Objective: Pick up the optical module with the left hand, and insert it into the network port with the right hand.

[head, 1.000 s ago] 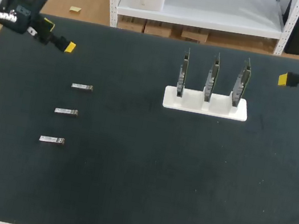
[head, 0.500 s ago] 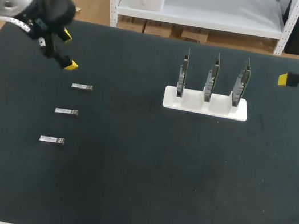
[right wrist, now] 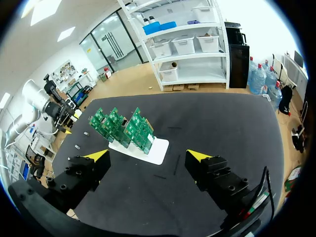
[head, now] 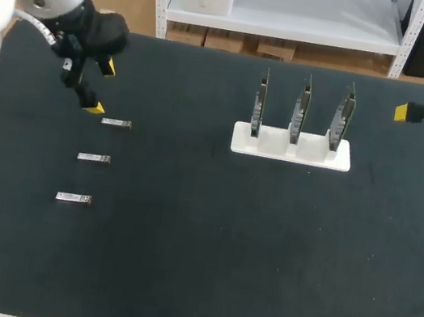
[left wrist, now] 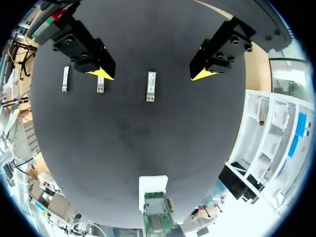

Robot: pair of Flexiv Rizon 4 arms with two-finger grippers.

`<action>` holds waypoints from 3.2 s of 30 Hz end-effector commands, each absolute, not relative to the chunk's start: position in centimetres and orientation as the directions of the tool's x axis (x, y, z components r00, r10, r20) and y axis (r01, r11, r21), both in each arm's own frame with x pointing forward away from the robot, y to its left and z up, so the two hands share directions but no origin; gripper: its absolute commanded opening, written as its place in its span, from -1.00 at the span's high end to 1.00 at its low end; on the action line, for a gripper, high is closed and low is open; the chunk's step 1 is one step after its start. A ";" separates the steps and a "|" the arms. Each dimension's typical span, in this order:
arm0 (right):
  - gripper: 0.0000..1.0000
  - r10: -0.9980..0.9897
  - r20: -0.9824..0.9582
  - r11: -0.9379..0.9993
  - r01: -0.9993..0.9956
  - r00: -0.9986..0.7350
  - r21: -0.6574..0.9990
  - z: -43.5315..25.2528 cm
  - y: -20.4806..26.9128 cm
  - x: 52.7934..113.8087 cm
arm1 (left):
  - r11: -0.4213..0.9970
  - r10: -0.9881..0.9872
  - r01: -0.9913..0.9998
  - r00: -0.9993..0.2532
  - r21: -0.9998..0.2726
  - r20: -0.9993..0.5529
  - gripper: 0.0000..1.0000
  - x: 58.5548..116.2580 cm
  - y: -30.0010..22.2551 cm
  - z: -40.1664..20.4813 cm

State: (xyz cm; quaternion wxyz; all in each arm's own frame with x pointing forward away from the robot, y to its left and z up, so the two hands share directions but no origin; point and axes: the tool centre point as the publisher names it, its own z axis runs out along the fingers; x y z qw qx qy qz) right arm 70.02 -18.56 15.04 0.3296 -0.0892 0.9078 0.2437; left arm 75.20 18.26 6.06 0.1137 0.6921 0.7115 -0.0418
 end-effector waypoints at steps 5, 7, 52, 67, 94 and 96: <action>-1.00 -0.001 -0.642 0.865 -0.322 -0.767 0.384 15.0 -18.5 70.0 | 0.034 0.987 0.997 -0.024 0.062 -0.160 -1.00 75.4 18.3 4.2; -1.00 -0.001 -0.642 0.865 -0.322 -0.767 0.384 15.0 -18.5 70.0 | 0.035 0.988 0.997 -0.024 0.069 -0.151 -1.00 75.3 18.5 3.7; -1.00 -0.001 -0.642 0.865 -0.322 -0.767 0.384 15.0 -18.5 70.0 | 0.100 0.994 0.995 -0.100 -0.003 -0.045 -1.00 75.7 18.8 -2.1; -1.00 -0.001 -0.642 0.865 -0.322 -0.767 0.384 15.0 -18.5 70.0 | 0.115 0.991 0.993 -0.118 -0.038 -0.070 1.00 75.8 18.7 -1.9; -1.00 -0.001 -0.642 0.865 -0.322 -0.767 0.384 15.0 -18.5 70.0 | 0.697 0.323 0.700 -0.499 -0.155 -0.804 1.00 84.7 18.1 16.9; -1.00 -0.001 -0.642 0.865 -0.322 -0.767 0.384 15.0 -18.5 70.0 | 0.707 0.263 0.689 -0.464 -0.158 -0.846 1.00 84.8 17.6 18.7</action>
